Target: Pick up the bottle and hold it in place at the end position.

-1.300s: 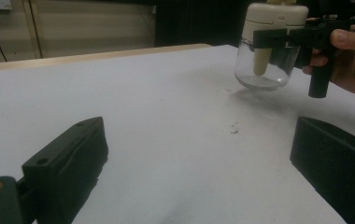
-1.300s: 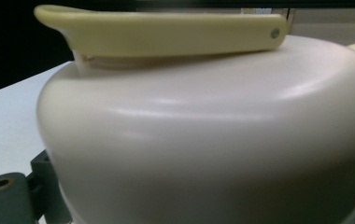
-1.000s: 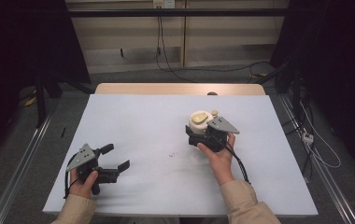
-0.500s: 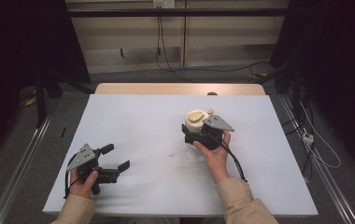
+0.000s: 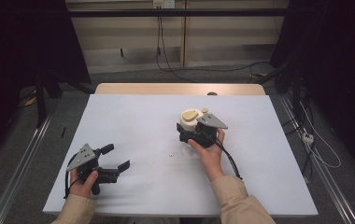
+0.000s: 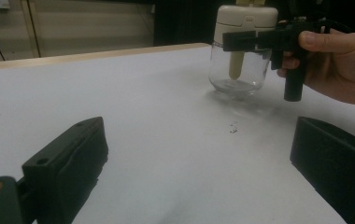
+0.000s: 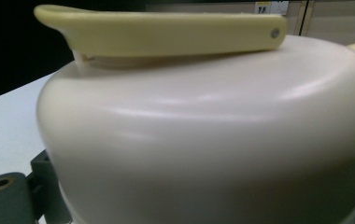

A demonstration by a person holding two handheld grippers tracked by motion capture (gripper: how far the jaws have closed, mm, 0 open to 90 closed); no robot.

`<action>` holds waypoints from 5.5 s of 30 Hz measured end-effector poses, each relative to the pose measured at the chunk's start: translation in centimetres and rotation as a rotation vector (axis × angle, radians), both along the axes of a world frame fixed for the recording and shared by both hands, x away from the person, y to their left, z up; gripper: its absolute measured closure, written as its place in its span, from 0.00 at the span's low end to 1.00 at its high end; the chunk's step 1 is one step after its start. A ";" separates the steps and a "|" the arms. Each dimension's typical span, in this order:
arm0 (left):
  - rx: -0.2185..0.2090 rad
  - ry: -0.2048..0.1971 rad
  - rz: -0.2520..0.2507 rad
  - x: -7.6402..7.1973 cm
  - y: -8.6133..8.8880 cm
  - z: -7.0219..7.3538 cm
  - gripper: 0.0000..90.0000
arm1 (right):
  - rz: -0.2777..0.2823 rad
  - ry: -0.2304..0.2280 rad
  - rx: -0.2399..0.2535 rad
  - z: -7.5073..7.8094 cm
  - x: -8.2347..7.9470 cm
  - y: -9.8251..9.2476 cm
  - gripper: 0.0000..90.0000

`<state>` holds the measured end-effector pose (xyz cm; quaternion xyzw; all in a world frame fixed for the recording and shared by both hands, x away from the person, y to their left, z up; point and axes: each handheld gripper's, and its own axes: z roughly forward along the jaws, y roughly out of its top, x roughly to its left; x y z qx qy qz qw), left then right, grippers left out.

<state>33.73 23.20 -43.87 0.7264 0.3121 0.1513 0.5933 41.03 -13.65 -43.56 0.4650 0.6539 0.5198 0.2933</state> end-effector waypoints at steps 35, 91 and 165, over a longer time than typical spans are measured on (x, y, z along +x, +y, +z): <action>0.002 -0.002 -0.001 0.0 0.0 0.0 0.04 | 0.008 0.006 0.007 -1.0 1.7 1.9 0.07; -0.003 0.008 -0.007 0.1 -0.5 -0.1 0.04 | 0.063 0.066 -0.025 -1.7 1.8 2.5 0.07; 0.066 0.177 -0.090 8.2 -12.2 4.4 0.88 | 0.100 0.085 -0.050 -1.4 1.5 1.9 0.06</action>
